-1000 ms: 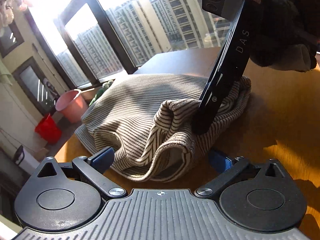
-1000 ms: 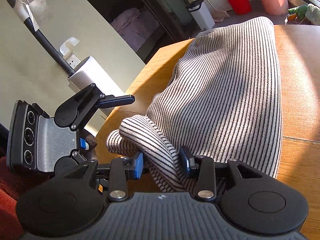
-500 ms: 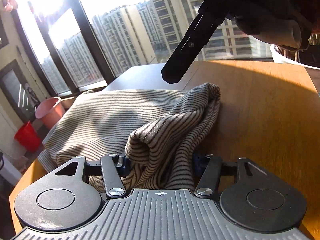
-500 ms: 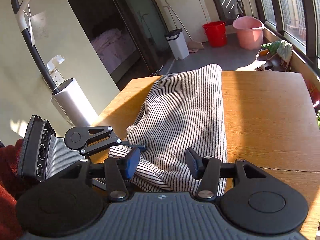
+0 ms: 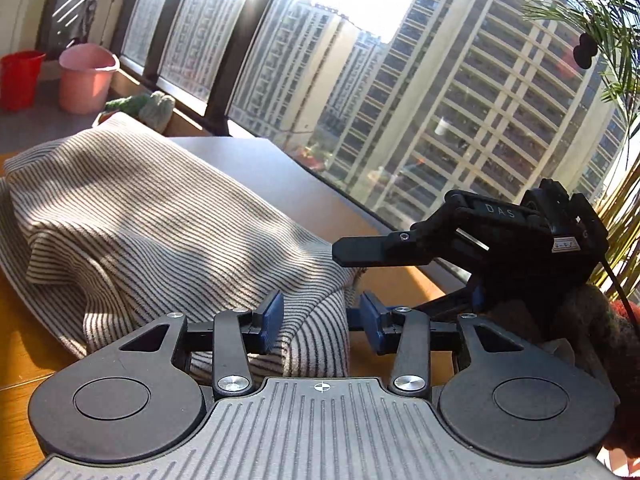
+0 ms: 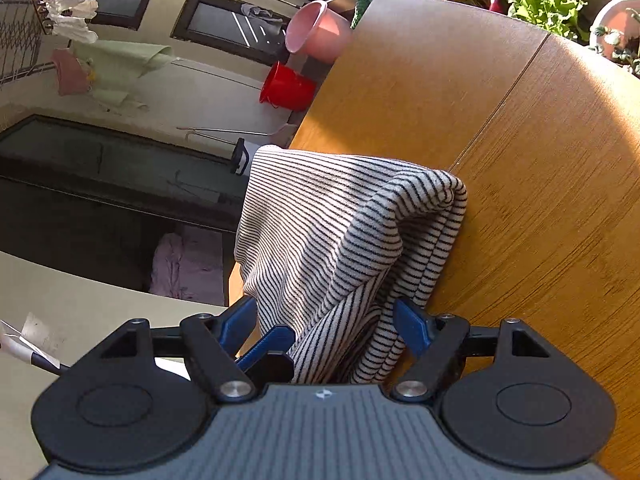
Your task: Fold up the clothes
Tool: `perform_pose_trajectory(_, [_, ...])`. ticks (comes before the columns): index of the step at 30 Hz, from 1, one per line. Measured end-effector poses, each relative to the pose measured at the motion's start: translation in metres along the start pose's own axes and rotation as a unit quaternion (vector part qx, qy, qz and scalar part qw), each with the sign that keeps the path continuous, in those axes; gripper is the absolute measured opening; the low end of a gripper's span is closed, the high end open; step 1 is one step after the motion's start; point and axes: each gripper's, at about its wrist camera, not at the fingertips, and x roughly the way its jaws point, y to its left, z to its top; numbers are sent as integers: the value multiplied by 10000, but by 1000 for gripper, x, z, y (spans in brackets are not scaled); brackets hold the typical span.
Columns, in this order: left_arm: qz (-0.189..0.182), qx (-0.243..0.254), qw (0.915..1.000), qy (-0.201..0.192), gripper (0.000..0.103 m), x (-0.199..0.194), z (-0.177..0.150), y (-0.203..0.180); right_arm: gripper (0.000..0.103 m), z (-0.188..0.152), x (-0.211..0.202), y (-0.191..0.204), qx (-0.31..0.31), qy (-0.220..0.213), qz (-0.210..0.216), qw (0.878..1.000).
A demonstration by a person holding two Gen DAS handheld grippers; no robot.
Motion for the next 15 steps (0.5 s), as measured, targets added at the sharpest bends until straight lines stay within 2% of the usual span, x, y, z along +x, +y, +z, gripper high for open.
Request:
perform_pose_trajectory(2, [198,226,9995,-76,46,-4,-2,0,76,-4,-3,20,-828,-158,-140,9963])
perform_pose_trajectory(4, [314,809,9962,-45,51,-14,-6,-4,76,-7,-7,41,-1679,-316,-283,9849])
perform_pose_trajectory(7, [340,1796,9829,205,69,-27,-19,-18,76,-7,-26,61,-2571,-350,-373,9650])
perform_pose_trajectory(8, [340,2065,9774,296,77,-30,-24,-22,76,-8,-28,67,-2928,-255,-470,9547])
perform_pose_trajectory(9, [340,2332,9711,386,80,-32,-29,-27,76,-9,-30,73,-3285,-154,-571,9427])
perform_pose_trajectory(10, [374,2456,9676,454,80,-32,-34,-29,76,-18,-27,73,-3807,-89,-697,9220])
perform_pose_trajectory(12, [489,2516,9650,559,81,-29,-42,-32,76,-38,-20,72,-4831,36,-943,8705])
perform_pose_trajectory(13, [530,2431,9668,584,81,-28,-43,-30,76,-47,-17,72,-5319,99,-1062,8401])
perform_pose_trajectory(15, [496,2086,9752,553,81,-28,-39,-22,76,-67,-10,71,-6237,223,-1287,7707])
